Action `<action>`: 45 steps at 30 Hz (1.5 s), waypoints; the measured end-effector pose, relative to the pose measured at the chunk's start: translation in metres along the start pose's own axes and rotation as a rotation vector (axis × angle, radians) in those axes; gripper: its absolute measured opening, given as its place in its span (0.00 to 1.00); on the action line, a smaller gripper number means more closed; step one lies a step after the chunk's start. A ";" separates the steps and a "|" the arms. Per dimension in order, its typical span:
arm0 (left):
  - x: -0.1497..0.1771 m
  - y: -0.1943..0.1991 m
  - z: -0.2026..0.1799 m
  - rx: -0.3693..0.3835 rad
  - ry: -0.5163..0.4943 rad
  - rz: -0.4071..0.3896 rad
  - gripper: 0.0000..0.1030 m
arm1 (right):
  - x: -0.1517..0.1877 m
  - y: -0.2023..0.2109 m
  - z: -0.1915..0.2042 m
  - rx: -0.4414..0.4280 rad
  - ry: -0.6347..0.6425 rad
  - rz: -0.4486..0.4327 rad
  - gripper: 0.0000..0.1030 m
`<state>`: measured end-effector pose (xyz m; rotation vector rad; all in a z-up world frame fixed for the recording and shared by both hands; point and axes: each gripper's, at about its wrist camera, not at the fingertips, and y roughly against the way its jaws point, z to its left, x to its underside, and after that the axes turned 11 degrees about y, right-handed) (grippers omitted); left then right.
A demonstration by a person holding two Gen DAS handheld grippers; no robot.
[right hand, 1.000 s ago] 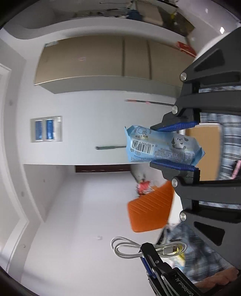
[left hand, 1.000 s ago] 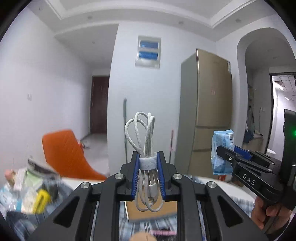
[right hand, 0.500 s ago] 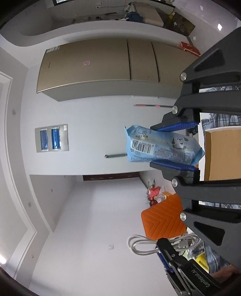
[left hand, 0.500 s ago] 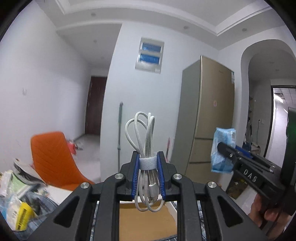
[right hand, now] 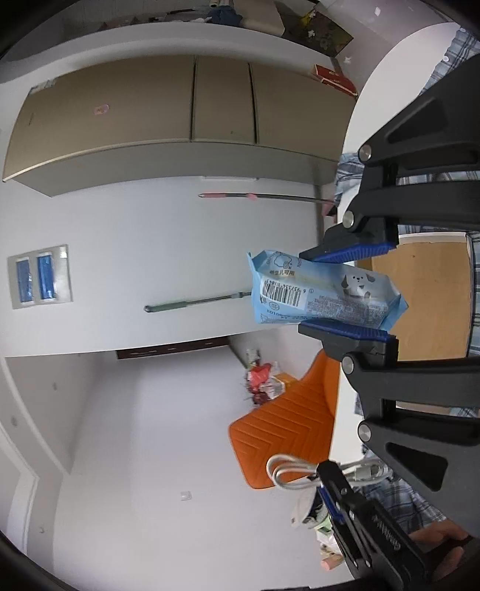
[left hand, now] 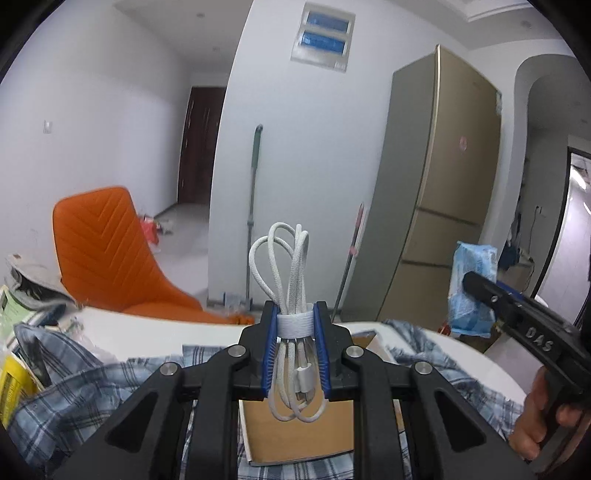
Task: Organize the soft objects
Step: 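Lower the cable into the box with the left gripper while the right lowers the wipes in, then open both grippers and lift them away from the box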
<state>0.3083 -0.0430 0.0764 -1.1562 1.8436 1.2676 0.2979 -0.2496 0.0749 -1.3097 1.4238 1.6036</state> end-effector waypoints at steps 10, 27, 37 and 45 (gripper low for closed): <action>0.022 -0.041 0.009 -0.042 -0.008 0.119 0.19 | 0.027 -0.046 -0.003 0.033 0.053 0.151 0.28; 0.058 -0.081 0.007 -0.085 -0.025 0.284 0.63 | 0.075 -0.105 -0.011 -0.059 0.046 0.380 0.31; 0.051 -0.065 0.005 -0.111 -0.046 0.195 0.86 | 0.069 -0.102 -0.008 -0.048 0.051 0.367 0.43; 0.046 -0.059 0.003 -0.115 -0.051 0.169 0.86 | 0.063 -0.096 -0.013 -0.033 0.032 0.348 0.43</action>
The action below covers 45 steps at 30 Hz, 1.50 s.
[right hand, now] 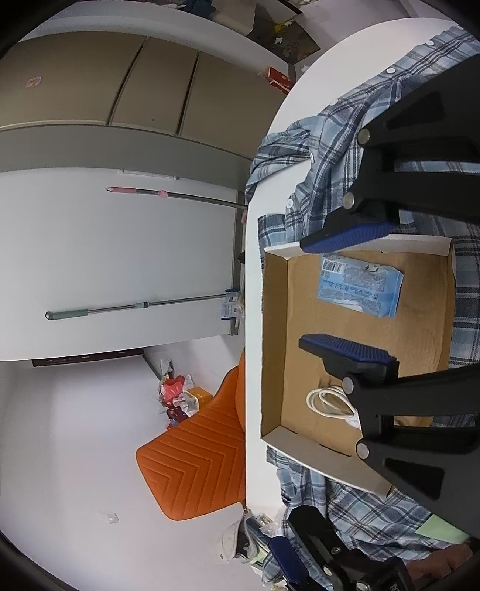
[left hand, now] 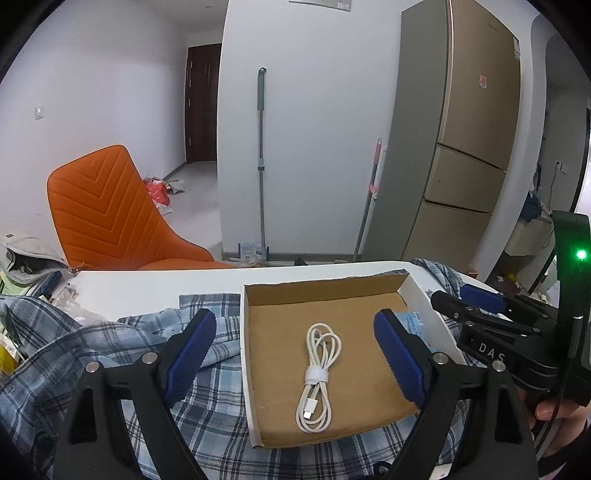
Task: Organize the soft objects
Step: 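Open both grippers and lift them away from the box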
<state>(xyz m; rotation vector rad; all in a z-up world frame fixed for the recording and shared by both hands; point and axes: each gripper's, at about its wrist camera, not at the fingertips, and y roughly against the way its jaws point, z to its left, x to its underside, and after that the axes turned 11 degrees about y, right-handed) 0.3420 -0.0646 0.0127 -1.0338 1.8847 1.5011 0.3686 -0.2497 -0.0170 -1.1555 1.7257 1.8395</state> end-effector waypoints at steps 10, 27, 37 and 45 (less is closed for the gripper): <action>-0.045 0.086 -0.015 0.038 0.002 -0.208 0.86 | -0.029 0.076 0.008 0.037 -0.010 -0.184 0.45; -0.019 0.256 -0.008 0.091 -0.014 -0.454 0.86 | -0.013 0.255 0.034 0.142 0.072 -0.435 0.57; 0.049 0.299 0.007 0.084 -0.043 -0.449 0.86 | 0.053 0.266 0.044 0.209 0.070 -0.400 0.57; 0.086 0.268 0.024 0.087 -0.036 -0.371 0.86 | 0.097 0.237 0.044 0.205 0.072 -0.283 0.57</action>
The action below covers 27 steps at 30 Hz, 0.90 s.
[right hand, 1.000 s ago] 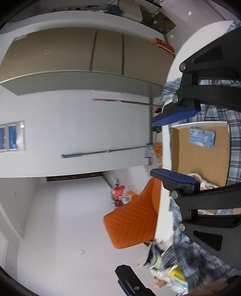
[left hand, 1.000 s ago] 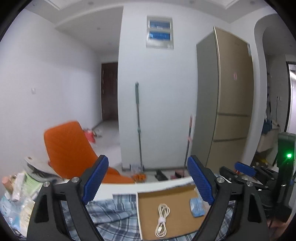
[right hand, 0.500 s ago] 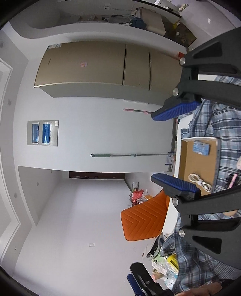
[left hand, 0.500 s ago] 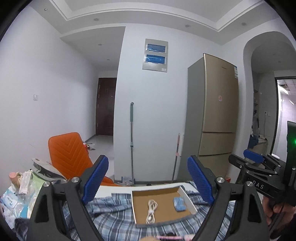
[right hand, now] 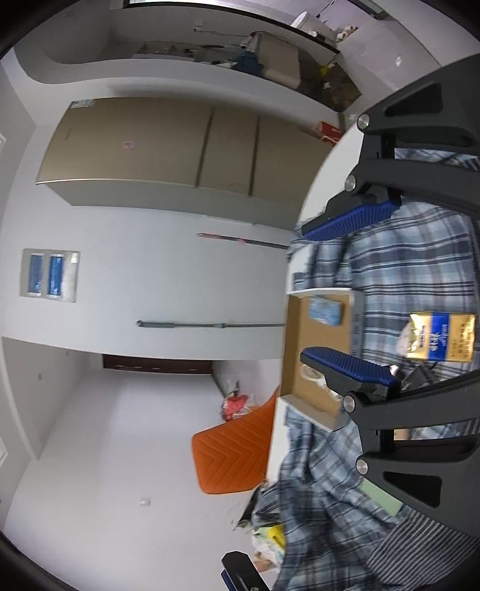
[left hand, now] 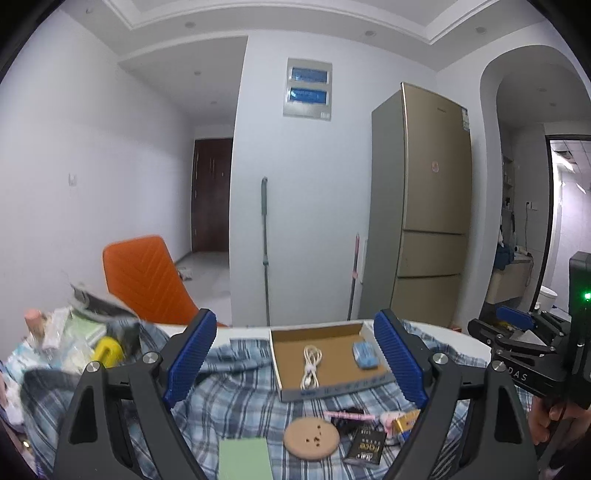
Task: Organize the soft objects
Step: 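Open both grippers and lift them away from the box, then grasp the gold-and-blue cigarette pack with the right gripper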
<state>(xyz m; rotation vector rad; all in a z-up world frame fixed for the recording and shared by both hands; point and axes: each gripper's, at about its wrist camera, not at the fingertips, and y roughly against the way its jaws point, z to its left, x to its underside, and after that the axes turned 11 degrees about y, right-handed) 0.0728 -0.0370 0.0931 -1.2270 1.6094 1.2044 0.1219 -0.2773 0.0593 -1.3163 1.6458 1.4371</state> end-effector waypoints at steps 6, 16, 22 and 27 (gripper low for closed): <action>0.034 -0.026 0.007 -0.011 0.002 0.055 0.86 | 0.025 -0.011 0.007 -0.032 -0.005 0.045 0.57; 0.076 -0.057 0.030 -0.041 0.045 0.120 0.86 | 0.049 -0.039 0.019 -0.082 -0.020 0.117 0.57; 0.079 -0.063 0.040 -0.061 0.062 0.102 0.87 | 0.059 -0.051 0.020 -0.100 -0.035 0.157 0.57; 0.074 -0.055 0.045 -0.049 0.104 0.046 0.99 | 0.059 -0.050 0.016 -0.099 -0.039 0.159 0.57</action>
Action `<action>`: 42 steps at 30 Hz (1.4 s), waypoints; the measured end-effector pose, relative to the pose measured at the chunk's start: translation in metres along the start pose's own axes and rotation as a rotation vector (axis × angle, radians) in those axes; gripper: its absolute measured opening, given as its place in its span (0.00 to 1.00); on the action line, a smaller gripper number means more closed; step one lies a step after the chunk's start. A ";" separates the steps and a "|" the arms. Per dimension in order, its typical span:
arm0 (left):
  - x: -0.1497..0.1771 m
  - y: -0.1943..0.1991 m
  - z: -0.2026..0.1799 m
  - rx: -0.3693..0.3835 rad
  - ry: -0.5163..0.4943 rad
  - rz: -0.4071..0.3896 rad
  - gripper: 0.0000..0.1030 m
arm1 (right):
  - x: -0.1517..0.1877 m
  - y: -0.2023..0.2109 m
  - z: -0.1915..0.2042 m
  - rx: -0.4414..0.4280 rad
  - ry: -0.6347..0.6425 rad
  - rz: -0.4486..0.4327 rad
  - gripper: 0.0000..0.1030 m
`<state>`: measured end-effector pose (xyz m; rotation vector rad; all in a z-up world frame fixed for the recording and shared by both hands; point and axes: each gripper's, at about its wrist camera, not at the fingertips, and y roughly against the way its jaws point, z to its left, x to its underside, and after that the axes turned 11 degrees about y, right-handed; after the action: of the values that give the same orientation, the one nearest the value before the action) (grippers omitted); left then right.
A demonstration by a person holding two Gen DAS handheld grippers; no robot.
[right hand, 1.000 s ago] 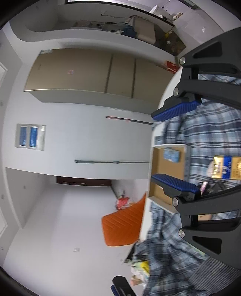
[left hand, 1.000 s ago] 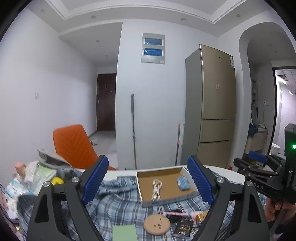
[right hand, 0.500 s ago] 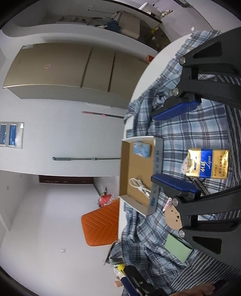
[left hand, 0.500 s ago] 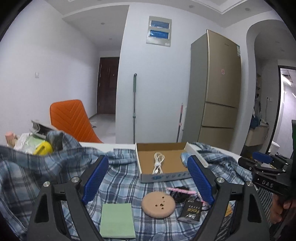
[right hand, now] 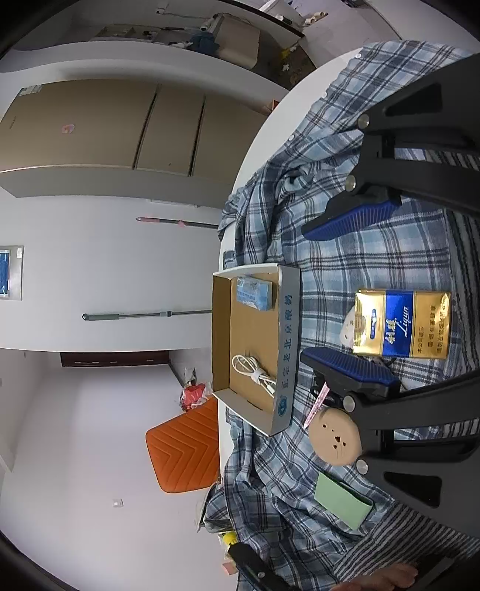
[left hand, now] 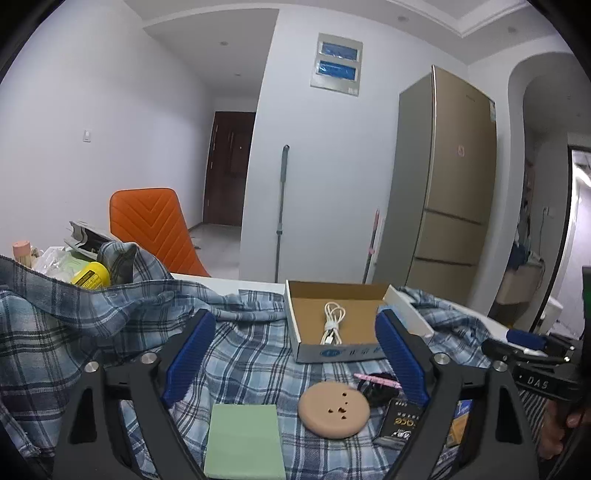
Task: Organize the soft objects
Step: 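Grasp the gold-and-blue cigarette pack with the right gripper, then grasp the black Face tissue pack with the left gripper while the right holds the cigarette pack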
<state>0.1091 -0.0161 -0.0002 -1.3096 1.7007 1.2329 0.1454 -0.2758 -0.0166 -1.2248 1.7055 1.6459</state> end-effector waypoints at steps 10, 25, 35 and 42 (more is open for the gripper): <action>-0.007 0.007 -0.008 0.014 -0.020 -0.017 1.00 | -0.004 0.005 -0.003 -0.027 -0.013 0.014 0.57; 0.001 0.012 -0.009 0.014 -0.047 -0.061 1.00 | 0.024 -0.047 0.008 -0.200 -0.029 0.279 0.64; 0.010 0.006 -0.013 0.018 -0.098 -0.043 1.00 | 0.041 -0.073 0.015 -0.202 -0.017 0.403 0.68; 0.014 0.000 -0.015 0.017 -0.121 -0.007 1.00 | 0.039 -0.066 0.016 -0.180 -0.011 0.355 0.50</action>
<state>0.1060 -0.0354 -0.0078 -1.2060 1.6162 1.2650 0.1777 -0.2636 -0.0870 -1.0297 1.8842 2.0464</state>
